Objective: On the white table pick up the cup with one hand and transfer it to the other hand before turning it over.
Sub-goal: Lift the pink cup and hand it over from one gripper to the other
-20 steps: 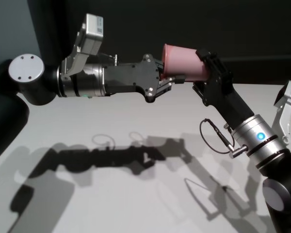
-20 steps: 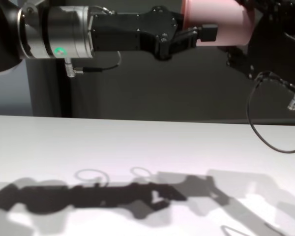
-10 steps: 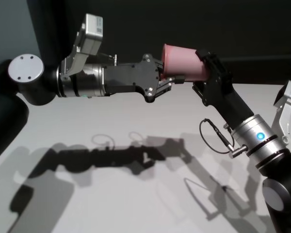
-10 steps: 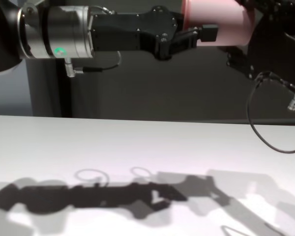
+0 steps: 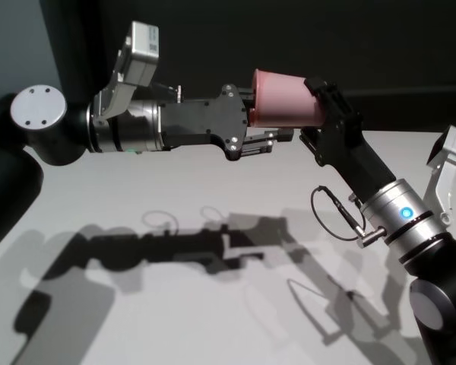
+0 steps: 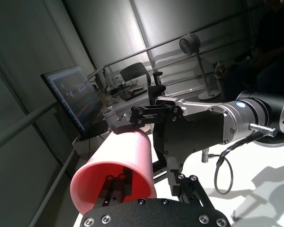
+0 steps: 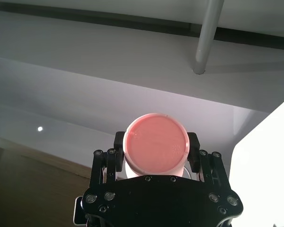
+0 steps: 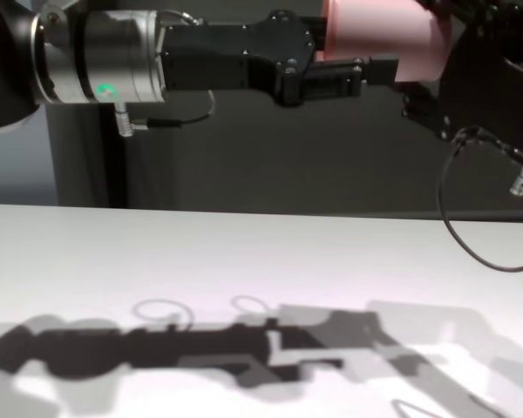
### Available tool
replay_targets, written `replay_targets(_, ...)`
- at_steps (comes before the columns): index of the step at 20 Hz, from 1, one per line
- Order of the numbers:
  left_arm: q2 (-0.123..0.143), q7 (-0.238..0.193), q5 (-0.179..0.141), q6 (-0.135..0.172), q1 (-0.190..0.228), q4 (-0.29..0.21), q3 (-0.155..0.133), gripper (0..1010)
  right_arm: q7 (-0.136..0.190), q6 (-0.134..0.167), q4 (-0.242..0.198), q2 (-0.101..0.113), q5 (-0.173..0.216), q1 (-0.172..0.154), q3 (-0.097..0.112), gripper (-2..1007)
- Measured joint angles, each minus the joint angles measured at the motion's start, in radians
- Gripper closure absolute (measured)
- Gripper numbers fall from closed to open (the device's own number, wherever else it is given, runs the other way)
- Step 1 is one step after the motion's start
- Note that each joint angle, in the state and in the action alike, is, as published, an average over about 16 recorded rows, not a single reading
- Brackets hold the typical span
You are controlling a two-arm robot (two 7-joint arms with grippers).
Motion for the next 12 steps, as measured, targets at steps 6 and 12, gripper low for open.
replay_targets(6,0.0,0.0,0.0,0.0,0.0,0.0,0.0,358,0.0,0.0,0.0,0.0,0.0,0.0,0.0,253)
replay_targets(12,0.0,0.0,0.0,0.0,0.0,0.0,0.0,160,0.0,0.0,0.0,0.0,0.0,0.0,0.0,253)
